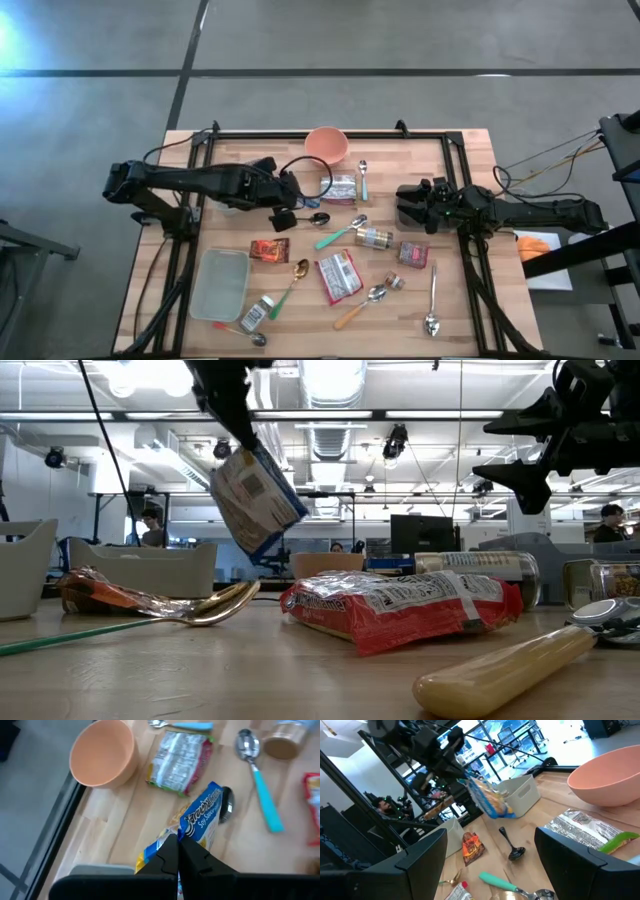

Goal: Pick & Place Food Item
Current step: Put the blue noodle pack into the bottom gray bin

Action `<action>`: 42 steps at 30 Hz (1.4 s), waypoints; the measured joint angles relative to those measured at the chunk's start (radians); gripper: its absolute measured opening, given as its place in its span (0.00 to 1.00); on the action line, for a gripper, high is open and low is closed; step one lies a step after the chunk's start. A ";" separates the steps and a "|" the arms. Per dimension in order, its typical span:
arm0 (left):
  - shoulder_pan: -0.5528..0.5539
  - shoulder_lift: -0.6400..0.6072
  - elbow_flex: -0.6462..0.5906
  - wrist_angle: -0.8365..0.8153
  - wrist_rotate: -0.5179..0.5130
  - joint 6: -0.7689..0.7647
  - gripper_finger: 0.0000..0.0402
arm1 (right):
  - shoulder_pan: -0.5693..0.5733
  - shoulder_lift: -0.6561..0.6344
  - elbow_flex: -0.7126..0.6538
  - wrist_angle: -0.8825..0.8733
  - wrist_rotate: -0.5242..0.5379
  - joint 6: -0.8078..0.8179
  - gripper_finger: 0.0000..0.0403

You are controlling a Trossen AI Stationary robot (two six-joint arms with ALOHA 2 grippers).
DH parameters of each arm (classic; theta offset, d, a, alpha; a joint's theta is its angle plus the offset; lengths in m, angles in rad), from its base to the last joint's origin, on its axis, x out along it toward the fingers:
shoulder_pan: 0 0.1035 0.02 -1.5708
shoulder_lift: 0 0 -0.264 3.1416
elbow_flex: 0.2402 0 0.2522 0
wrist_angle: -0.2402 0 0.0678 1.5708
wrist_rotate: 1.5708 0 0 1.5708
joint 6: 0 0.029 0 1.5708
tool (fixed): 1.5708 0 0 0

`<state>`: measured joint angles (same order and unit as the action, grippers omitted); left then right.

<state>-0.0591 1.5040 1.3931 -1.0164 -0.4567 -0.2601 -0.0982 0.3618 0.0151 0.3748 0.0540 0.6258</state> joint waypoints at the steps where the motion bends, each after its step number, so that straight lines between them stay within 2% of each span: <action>1: -0.008 0.000 0.019 -0.023 0.005 -0.007 0.00 | 0.000 0.000 0.000 0.000 0.000 0.000 0.74; 12: -0.111 0.000 0.235 -0.296 0.128 -0.166 0.00 | 0.000 0.000 0.000 0.000 0.000 0.003 0.74; 19: -0.195 0.000 0.313 -0.393 0.243 -0.260 0.00 | 0.000 0.000 0.000 0.000 0.000 0.003 0.74; 30: -0.359 -0.009 0.321 -0.559 0.329 -0.518 0.00 | 0.000 0.000 0.000 -0.001 0.000 0.003 0.74; 34: -0.421 -0.015 0.313 -0.556 0.369 -0.591 0.00 | -0.001 0.000 0.000 -0.002 0.000 0.003 0.74; 42: -0.490 -0.016 0.281 -0.555 0.382 -0.711 0.00 | -0.001 0.000 0.000 -0.003 0.001 0.003 0.74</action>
<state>-0.5489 1.4879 1.6741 -1.5711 -0.0745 -0.9711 -0.0994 0.3618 0.0151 0.3714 0.0550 0.6289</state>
